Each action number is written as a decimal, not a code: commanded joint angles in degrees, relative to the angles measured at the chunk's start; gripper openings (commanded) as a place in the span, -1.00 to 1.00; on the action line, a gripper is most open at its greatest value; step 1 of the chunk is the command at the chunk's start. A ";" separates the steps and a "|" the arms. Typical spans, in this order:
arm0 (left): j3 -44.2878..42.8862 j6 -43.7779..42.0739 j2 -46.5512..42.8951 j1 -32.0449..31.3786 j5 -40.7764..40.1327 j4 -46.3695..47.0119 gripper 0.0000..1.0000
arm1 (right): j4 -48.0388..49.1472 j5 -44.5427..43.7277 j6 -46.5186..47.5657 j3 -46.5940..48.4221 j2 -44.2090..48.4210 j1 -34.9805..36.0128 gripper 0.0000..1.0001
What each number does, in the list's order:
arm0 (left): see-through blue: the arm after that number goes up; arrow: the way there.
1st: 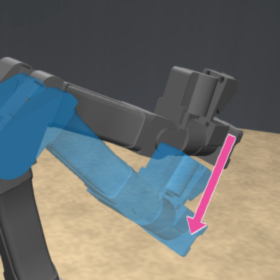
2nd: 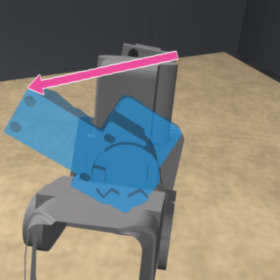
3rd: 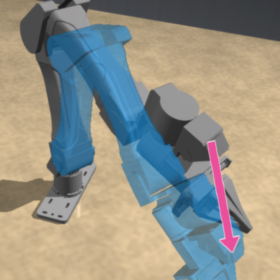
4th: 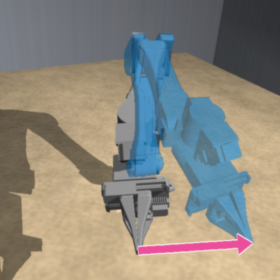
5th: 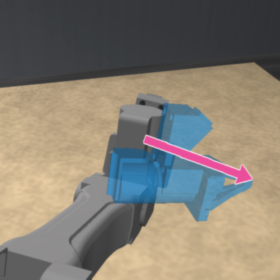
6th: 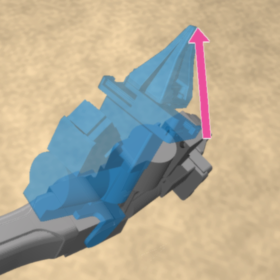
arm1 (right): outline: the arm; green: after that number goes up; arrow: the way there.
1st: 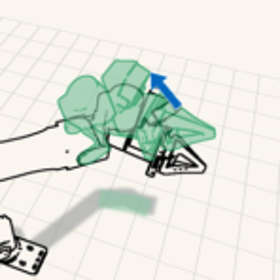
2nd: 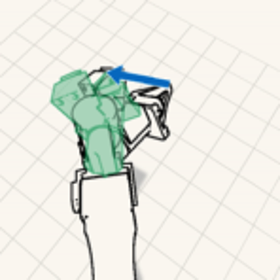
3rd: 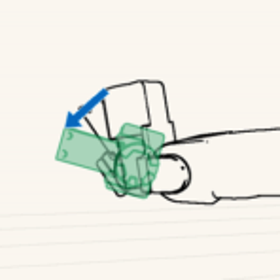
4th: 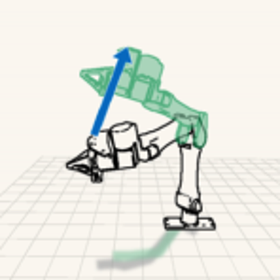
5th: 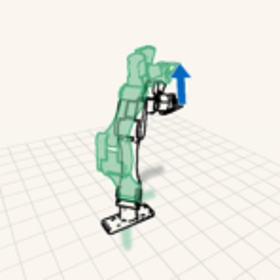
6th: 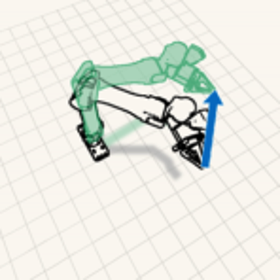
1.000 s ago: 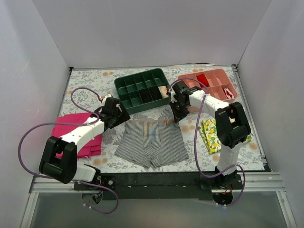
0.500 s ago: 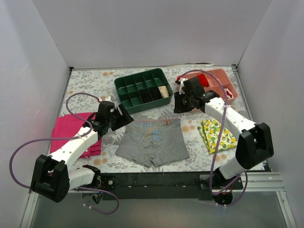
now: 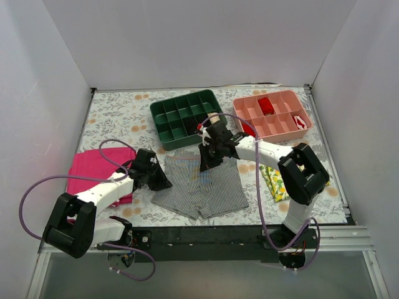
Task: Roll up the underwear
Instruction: Flatten out the underwear at the center of the board.
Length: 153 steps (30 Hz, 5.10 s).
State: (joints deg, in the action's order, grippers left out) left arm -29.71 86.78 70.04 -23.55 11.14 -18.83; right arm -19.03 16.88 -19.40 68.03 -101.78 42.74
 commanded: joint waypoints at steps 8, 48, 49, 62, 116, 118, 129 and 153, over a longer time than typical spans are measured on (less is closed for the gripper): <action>2.64 1.90 -1.66 -0.27 -2.26 -3.49 -0.83 | 8.74 -2.47 -2.13 8.96 -8.69 0.94 -0.97; -11.14 -1.44 -5.79 -0.27 -12.02 -14.74 -0.04 | 15.61 -14.34 1.91 3.43 0.50 5.69 -0.61; -11.42 -1.62 -5.88 -0.27 -11.67 -14.31 -0.01 | 13.16 -14.86 1.99 1.95 1.83 5.60 -0.60; -13.35 -4.25 3.78 -0.27 -7.18 -2.71 -0.08 | 6.89 -9.68 -5.65 -23.27 20.64 5.69 -0.97; -18.98 -8.29 17.32 0.26 -8.14 6.34 -0.34 | 0.75 -18.03 -13.65 -27.34 22.85 13.95 -0.97; -18.28 -8.73 17.76 0.26 -9.20 7.66 -0.35 | 0.92 -17.68 -13.65 -27.34 22.59 13.95 -0.97; -16.43 -12.87 21.54 0.26 -15.97 13.46 -0.39 | 1.36 -17.24 -13.39 -27.34 21.54 13.95 -0.97; -14.05 -15.33 5.91 0.26 -13.60 12.78 0.28 | -0.48 -18.99 -13.47 -24.88 28.82 10.00 -0.67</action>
State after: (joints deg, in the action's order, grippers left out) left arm -43.00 71.79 82.59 -23.64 -3.81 -1.83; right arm -18.35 0.38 -32.67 40.47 -78.67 55.72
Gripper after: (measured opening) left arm 0.554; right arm 0.112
